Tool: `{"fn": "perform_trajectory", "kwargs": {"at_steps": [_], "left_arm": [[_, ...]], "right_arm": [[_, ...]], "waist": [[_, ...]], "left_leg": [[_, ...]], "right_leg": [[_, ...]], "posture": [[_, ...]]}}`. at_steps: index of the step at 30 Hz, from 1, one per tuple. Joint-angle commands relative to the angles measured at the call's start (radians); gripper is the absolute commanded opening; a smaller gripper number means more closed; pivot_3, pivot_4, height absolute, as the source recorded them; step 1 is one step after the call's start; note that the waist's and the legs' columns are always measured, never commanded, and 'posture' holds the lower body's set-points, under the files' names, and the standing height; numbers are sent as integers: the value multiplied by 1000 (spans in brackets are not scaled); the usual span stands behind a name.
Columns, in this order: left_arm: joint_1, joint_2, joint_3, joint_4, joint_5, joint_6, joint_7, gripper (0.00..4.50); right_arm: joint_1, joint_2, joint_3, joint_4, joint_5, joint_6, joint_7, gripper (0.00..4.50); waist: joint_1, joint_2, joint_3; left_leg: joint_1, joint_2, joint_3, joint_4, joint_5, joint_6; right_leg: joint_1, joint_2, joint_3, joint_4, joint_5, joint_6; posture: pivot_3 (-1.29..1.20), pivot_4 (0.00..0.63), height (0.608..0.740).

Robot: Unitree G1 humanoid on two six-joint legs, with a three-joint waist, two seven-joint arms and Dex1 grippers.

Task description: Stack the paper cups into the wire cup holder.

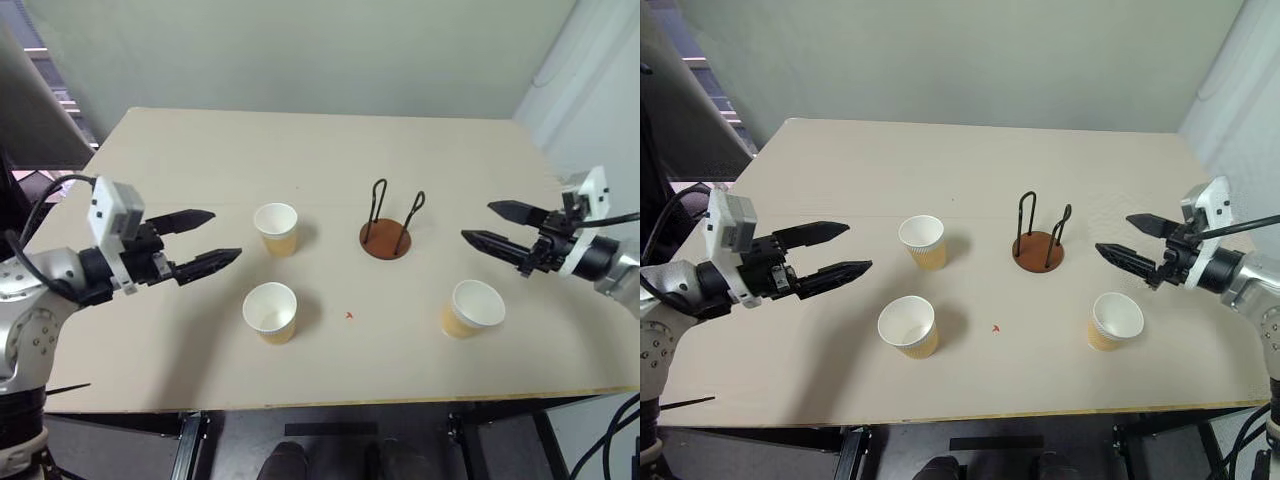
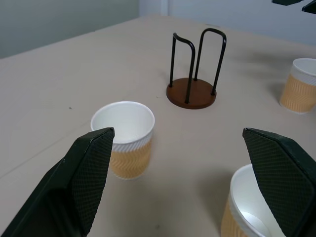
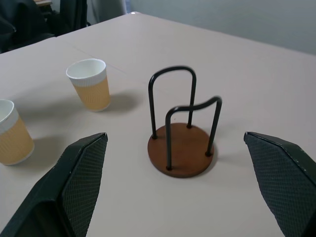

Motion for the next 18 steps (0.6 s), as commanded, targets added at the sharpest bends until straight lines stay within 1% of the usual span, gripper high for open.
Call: {"fn": "perform_trajectory", "kwargs": {"at_steps": [1, 18], "left_arm": [[4, 16, 15, -28, -4, 4, -2, 4451], [-3, 13, 1, -48, -11, 24, 4, 4451]], "right_arm": [[-5, -11, -23, -21, 12, -4, -9, 4500], [-33, 22, 14, -13, 13, 14, -27, 4500]], "waist": [[0, 0, 0], [0, 0, 0]], "left_leg": [[0, 0, 0, 0, 0, 0], [0, 0, 0, 0, 0, 0]], "right_leg": [[0, 0, 0, 0, 0, 0], [0, 0, 0, 0, 0, 0]], "posture": [[0, 150, 740], [0, 150, 740]]}}
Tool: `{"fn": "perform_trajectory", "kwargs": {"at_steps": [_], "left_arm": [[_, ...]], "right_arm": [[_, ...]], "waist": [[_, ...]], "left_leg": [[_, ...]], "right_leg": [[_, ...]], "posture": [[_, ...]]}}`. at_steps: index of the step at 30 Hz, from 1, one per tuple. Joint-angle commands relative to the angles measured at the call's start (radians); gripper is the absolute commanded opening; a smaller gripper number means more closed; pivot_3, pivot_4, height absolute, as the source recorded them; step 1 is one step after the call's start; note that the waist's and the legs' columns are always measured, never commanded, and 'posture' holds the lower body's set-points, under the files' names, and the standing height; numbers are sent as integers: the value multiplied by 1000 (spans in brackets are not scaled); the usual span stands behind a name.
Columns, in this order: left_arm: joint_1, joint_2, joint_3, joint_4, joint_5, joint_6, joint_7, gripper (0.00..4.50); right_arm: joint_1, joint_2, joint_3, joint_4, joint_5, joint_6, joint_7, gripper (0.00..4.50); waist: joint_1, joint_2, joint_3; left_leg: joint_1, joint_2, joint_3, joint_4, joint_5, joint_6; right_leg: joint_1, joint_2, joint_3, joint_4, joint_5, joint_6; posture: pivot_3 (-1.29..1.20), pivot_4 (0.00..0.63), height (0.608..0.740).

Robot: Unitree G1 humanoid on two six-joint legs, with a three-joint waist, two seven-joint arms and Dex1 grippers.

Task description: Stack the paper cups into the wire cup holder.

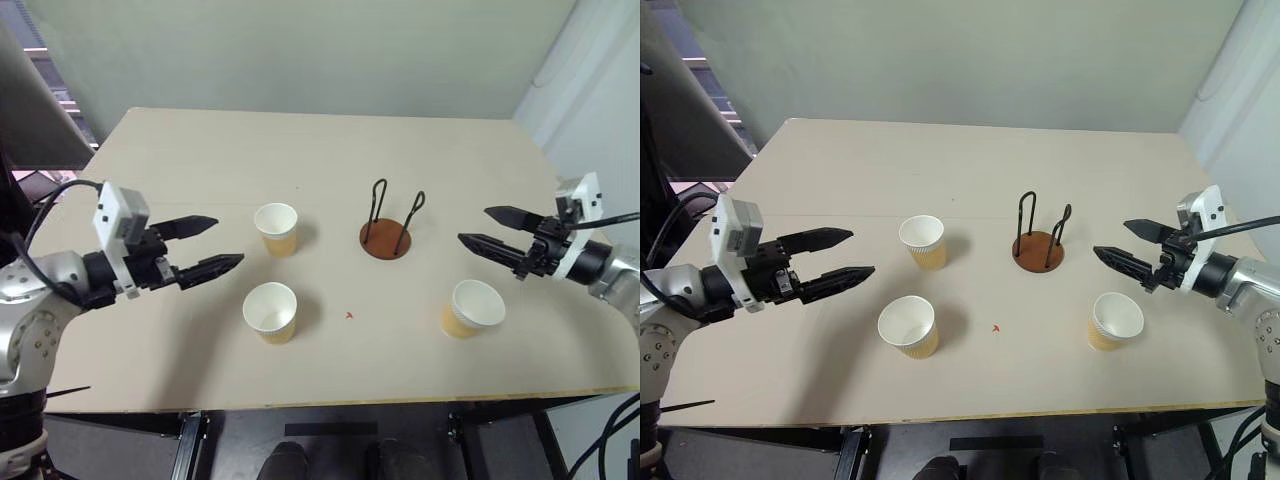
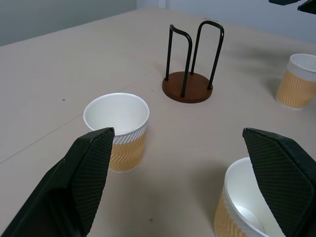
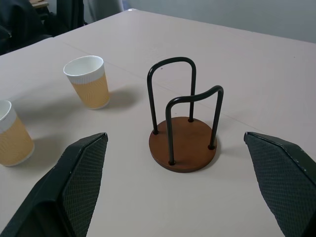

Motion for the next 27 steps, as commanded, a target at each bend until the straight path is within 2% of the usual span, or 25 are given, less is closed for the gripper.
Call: {"fn": "perform_trajectory", "kwargs": {"at_steps": [1, 27], "left_arm": [[-7, 11, 7, -38, -8, 1, 1, 4451], [62, 9, 39, -74, -26, 2, 3, 4451]], "right_arm": [[-29, 8, 12, -14, 11, 2, -19, 4500], [-60, -10, 47, 30, 0, -7, 17, 4500]], "waist": [[0, 0, 0], [0, 0, 0]], "left_leg": [[0, 0, 0, 0, 0, 0], [0, 0, 0, 0, 0, 0]], "right_leg": [[0, 0, 0, 0, 0, 0], [0, 0, 0, 0, 0, 0]], "posture": [[0, 150, 740], [0, 150, 740]]}}
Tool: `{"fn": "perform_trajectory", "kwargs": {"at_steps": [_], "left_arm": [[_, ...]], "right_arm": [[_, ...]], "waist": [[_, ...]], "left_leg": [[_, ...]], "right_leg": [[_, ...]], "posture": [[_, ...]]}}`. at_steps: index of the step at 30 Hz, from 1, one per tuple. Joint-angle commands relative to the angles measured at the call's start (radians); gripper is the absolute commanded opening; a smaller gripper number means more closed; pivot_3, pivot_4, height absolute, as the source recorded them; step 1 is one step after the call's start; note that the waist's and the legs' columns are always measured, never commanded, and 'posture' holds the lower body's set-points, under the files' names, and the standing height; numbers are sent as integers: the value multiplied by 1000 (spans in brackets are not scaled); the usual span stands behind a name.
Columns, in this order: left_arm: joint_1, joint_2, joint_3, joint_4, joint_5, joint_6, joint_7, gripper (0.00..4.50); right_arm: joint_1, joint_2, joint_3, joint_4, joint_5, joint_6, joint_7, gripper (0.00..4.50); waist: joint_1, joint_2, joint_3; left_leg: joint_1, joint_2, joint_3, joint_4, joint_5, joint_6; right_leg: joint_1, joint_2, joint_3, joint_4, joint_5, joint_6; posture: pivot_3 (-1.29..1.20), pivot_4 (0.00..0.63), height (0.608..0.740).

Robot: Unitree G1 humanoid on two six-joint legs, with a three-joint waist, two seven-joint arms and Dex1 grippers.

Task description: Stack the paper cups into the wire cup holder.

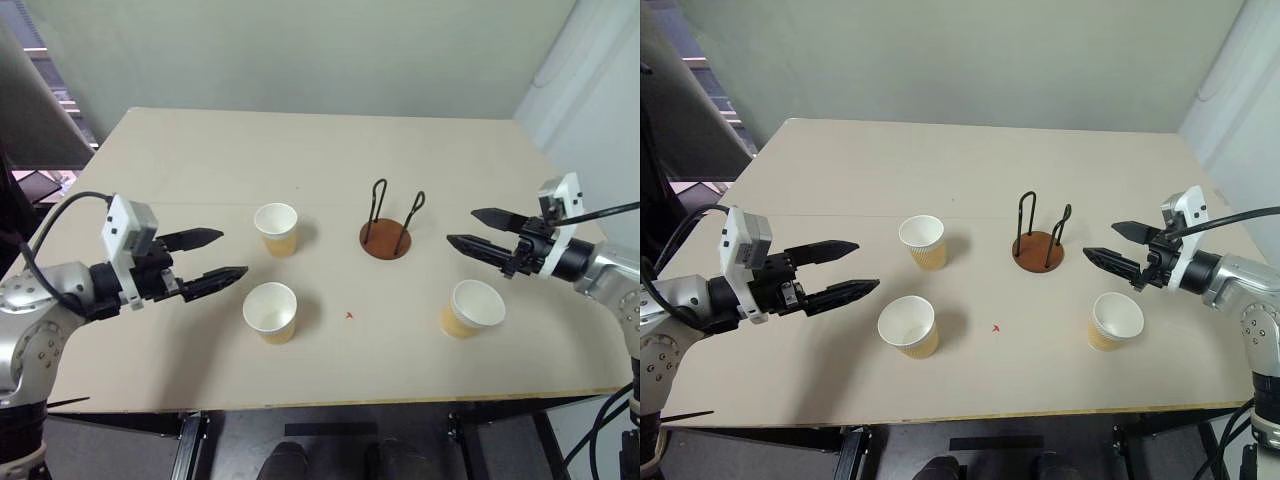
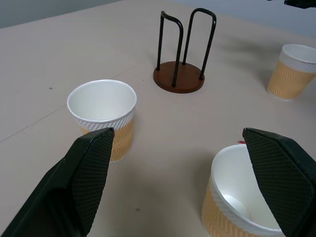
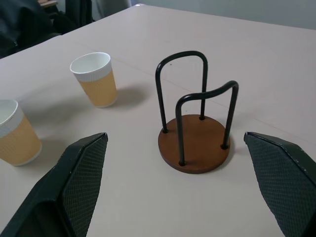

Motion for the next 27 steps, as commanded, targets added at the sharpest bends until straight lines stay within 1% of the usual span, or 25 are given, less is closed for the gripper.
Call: {"fn": "perform_trajectory", "kwargs": {"at_steps": [1, 14, 17, 19, 22, 27], "left_arm": [[0, 10, 37, -34, -16, -2, 2, 4451], [-6, 16, 28, -25, -15, -2, -6, 4451], [-14, 31, 35, -18, -13, -5, -17, 4451], [-14, 44, 44, -11, -10, -9, -26, 4451], [-21, 49, 34, -10, -11, -10, -33, 4451], [-57, 32, 0, -17, -12, -10, -25, 4451]], "right_arm": [[-21, -21, -13, -9, 3, -10, 12, 4500], [-14, -17, -19, -21, 10, -2, 8, 4500], [-38, 9, -18, -25, 42, 16, 0, 4500], [-57, 26, -1, -42, 62, 42, -9, 4500], [-84, 48, 61, -37, 13, 65, -59, 4500], [-107, 91, 110, -9, -26, 66, -106, 4500]], "waist": [[0, 0, 0], [0, 0, 0], [0, 0, 0], [-1, 0, 0], [-1, 0, 0], [0, 0, 0]], "left_leg": [[0, 0, 0, 0, 0, 0], [0, 0, 0, 0, 0, 0], [0, 0, 0, 0, 0, 0], [0, 0, 0, 0, 0, 0], [0, 0, 0, 0, 0, 0], [0, 0, -1, 0, 0, 0]], "right_leg": [[0, 0, 0, 0, 0, 0], [0, 0, 0, 0, 0, 0], [0, 0, 0, 0, 0, 0], [0, 0, 0, 0, 0, 0], [0, 0, 0, 0, 0, 0], [0, 0, 0, 0, 0, 0]], "posture": [[0, 150, 740], [0, 150, 740], [0, 150, 740], [0, 150, 740], [0, 150, 740], [0, 150, 740]]}}
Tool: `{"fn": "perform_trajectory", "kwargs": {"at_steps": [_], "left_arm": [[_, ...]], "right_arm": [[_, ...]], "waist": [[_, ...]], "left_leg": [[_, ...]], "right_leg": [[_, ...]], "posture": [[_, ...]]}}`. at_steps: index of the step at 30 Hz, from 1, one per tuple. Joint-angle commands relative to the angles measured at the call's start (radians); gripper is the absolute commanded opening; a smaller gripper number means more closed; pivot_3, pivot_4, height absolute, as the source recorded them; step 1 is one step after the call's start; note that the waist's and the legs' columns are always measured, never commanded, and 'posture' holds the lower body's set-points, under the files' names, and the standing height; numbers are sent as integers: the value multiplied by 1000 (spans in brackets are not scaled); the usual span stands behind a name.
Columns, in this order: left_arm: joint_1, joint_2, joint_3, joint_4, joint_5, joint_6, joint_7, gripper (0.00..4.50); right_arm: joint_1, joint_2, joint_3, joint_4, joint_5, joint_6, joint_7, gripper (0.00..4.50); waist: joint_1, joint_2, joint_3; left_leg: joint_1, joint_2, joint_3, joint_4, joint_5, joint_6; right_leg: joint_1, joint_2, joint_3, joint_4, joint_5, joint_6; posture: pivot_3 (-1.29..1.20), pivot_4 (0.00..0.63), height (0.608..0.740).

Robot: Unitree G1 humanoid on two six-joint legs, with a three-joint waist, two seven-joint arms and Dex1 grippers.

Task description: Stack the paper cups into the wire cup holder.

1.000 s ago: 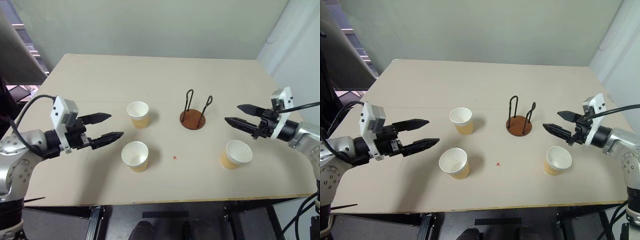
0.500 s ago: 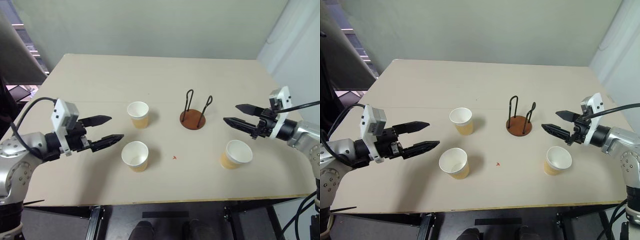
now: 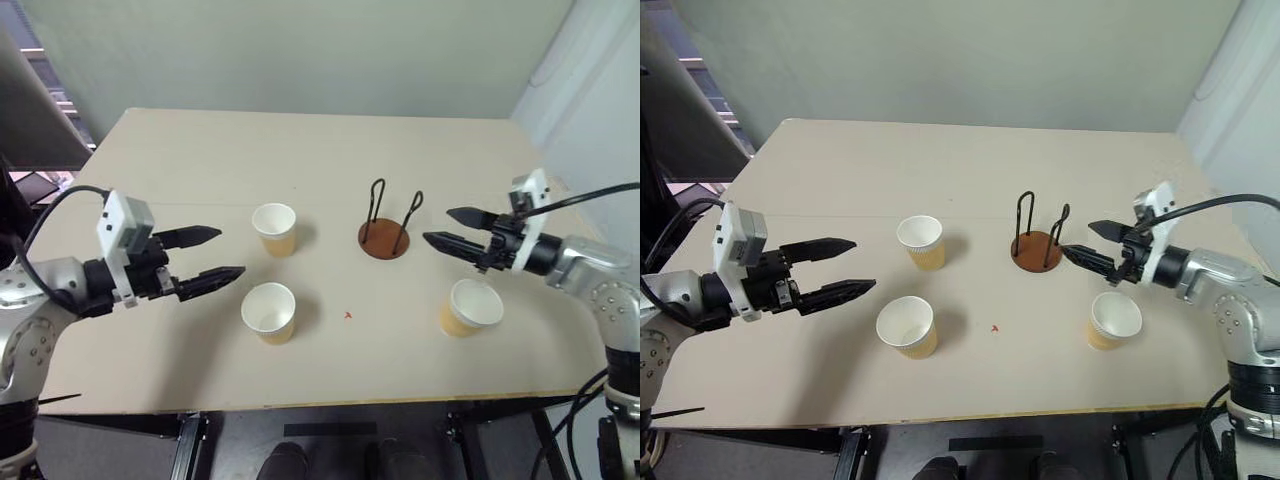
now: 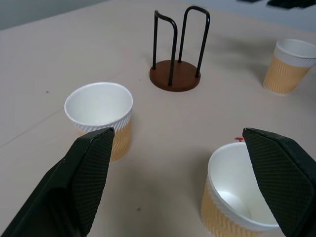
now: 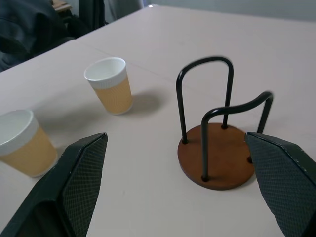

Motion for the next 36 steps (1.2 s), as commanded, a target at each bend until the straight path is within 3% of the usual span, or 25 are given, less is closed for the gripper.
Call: {"fn": "perform_trajectory", "kwargs": {"at_steps": [1, 24, 27, 29, 36], "left_arm": [[-29, -3, 3, -24, -14, -9, -1, 4451], [43, -30, 37, -102, -44, 11, 46, 4451], [52, -30, 43, -108, -50, 15, 51, 4500], [56, -29, 45, -110, -52, 16, 53, 4500], [61, -35, 39, -115, -55, 15, 58, 4500]], "right_arm": [[-32, 10, 21, 12, -44, -13, -40, 4500], [-242, 224, 124, 351, -253, -140, -113, 4500], [-253, 241, 121, 371, -262, -158, -108, 3933], [-256, 247, 120, 378, -266, -165, -104, 3293], [-246, 228, 124, 348, -255, -167, -53, 654]], "waist": [[1, 0, 0], [1, 0, 0], [2, 0, 0], [2, 0, 0], [2, 0, 0]], "left_leg": [[0, 0, 0, 0, 0, 0], [-1, 0, -2, 0, 0, -1], [-1, 0, -2, -1, 0, -2], [-1, 0, -2, -1, 0, -2], [-1, 0, -2, -1, 0, -2]], "right_leg": [[0, 0, 0, 0, 0, 0], [-1, -1, -2, 0, 1, 1], [-1, -1, -2, 0, 1, 1], [-1, -1, -2, 0, 1, 1], [-1, -1, -2, 0, 0, 1]], "posture": [[0, 150, 740], [0, 150, 740], [0, 150, 740], [0, 150, 740], [0, 150, 740]]}}
